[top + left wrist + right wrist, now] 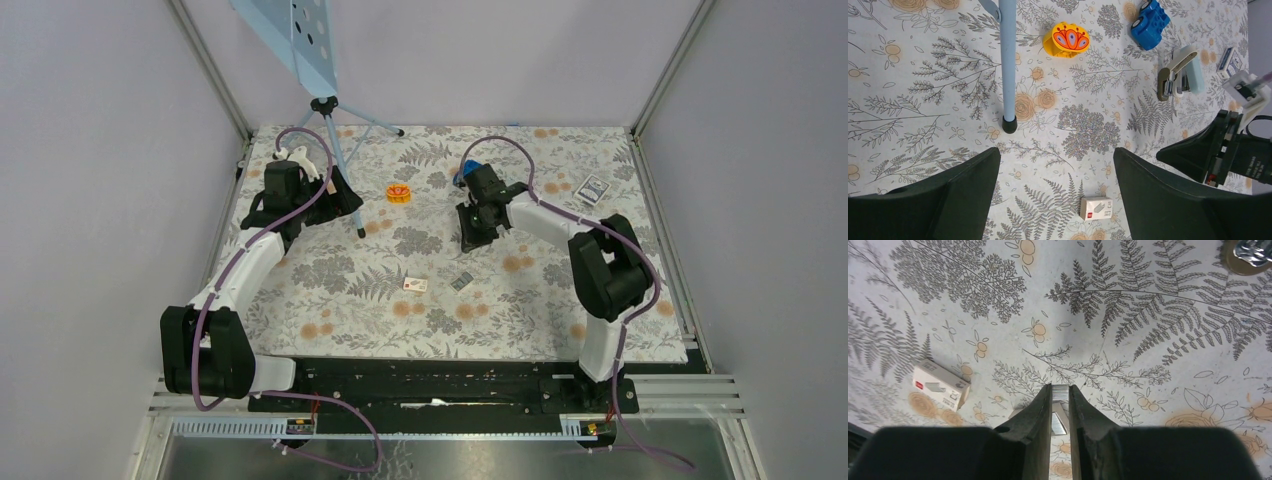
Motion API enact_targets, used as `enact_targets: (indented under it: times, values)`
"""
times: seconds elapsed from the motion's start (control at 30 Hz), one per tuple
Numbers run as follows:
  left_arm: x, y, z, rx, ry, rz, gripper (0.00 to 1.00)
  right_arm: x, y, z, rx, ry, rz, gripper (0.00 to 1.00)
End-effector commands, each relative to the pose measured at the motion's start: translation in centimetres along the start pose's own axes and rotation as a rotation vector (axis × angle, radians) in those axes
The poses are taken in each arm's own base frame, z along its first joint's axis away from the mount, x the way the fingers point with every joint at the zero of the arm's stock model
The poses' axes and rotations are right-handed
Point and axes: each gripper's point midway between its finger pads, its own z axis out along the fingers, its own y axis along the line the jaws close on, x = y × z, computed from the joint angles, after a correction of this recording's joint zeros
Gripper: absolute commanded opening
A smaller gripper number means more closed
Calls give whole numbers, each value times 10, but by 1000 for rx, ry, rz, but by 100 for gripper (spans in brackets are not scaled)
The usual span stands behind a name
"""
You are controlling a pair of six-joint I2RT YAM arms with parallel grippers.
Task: Unload the staples from the stapler
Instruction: Pick up the staple from the center of the board, then place the staple in the staple box.
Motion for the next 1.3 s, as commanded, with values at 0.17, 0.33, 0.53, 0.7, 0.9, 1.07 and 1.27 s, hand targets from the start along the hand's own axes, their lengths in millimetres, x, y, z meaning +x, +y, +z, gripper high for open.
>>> enact_targets:
  times: [0.17, 0.33, 0.53, 0.7, 0.9, 1.07, 1.27]
  values:
    - [-16, -29, -8, 133, -39, 12, 99, -28, 24, -47, -161, -155, 126, 19]
    - [-36, -50, -21, 208, -117, -16, 99, -38, 33, -71, -246, -223, 172, 19]
    - [-65, -88, -40, 391, -244, -20, 99, -51, 46, -105, -362, -276, 236, 20]
    - [-57, -133, -55, 530, -296, 124, 97, -57, 62, -139, -466, -320, 245, 22]
    - [-4, -201, -87, 735, -427, 503, 94, -58, 62, -174, -542, -349, 286, 22]
    - [24, -220, -141, 967, -672, 766, 84, -50, 76, -203, -683, -344, 267, 23]
    - [47, -234, -154, 1097, -696, 934, 73, -34, 104, -238, -900, -320, 206, 24]
